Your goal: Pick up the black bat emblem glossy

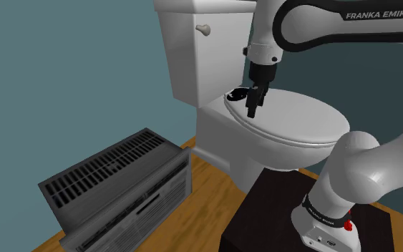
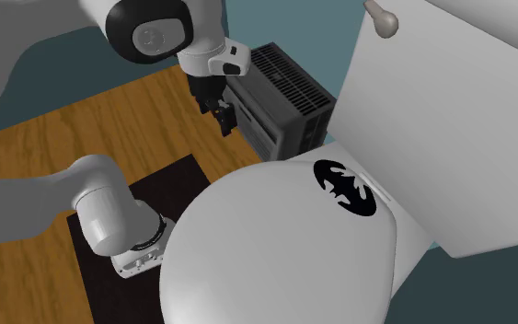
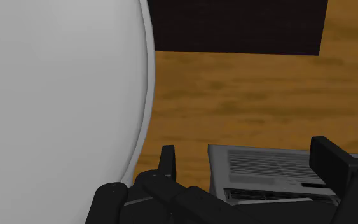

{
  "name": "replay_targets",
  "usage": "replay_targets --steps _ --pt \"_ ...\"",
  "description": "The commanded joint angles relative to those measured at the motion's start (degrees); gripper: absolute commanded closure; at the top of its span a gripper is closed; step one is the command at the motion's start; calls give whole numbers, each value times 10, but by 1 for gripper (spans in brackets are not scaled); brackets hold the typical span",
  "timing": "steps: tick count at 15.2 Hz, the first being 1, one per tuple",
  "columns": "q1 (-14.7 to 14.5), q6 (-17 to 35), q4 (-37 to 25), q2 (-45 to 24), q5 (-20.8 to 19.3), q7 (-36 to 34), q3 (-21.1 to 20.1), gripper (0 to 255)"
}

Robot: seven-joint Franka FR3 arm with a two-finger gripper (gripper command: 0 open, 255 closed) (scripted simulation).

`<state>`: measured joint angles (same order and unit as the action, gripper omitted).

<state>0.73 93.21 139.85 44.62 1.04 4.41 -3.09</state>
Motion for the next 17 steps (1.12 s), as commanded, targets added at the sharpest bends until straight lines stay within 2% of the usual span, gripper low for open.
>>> replay_targets --steps 1,9,17 --pt "0 0 0 0 0 0 0 0" --pt "62 28 -116 -158 12 -38 65 0" --pt "112 27 -241 -301 49 -66 136 0"
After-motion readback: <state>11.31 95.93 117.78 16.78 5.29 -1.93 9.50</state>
